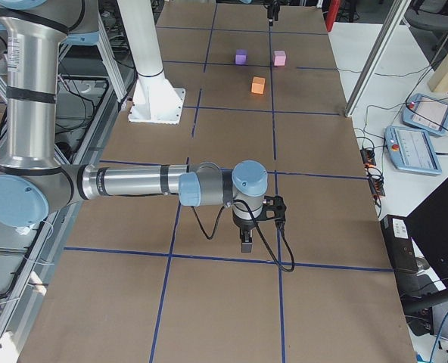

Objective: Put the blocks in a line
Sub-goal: 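Move the left gripper down over the orange cube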

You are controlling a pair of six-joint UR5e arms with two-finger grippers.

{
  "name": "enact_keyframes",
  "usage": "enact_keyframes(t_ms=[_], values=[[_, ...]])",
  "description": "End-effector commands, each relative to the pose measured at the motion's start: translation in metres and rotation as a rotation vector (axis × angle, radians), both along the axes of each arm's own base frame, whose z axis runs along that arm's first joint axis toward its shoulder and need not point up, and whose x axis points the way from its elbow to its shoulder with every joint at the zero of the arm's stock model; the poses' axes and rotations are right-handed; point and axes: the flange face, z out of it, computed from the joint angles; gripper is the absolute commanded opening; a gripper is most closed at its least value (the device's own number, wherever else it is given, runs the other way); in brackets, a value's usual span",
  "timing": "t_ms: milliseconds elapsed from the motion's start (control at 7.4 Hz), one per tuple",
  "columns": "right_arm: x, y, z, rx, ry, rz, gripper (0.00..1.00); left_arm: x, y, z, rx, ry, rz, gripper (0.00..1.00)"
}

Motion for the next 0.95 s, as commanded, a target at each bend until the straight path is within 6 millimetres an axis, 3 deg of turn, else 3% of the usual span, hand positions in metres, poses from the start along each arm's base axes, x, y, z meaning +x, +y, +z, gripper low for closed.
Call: enact_keyframes(t_ms=[0, 270, 541, 811], values=[[0.000, 0.000, 0.000, 0.001, 0.000, 0.000, 1.00, 0.150, 0.029, -0.095, -0.132, 0.047, -0.059, 1.00], [0.000, 0.000, 0.001, -0.001, 0.001, 0.000, 1.00, 0.229, 0.050, -0.119, -0.201, 0.032, -0.119, 1.00], [0.000, 0.000, 0.001, -0.001, 0.001, 0.000, 1.00, 0.259, 0.055, -0.099, -0.220, -0.022, -0.148, 0.99], [0.000, 0.000, 0.000, 0.001, 0.000, 0.000, 1.00, 0.294, 0.051, -0.099, -0.242, -0.054, -0.167, 0.99]])
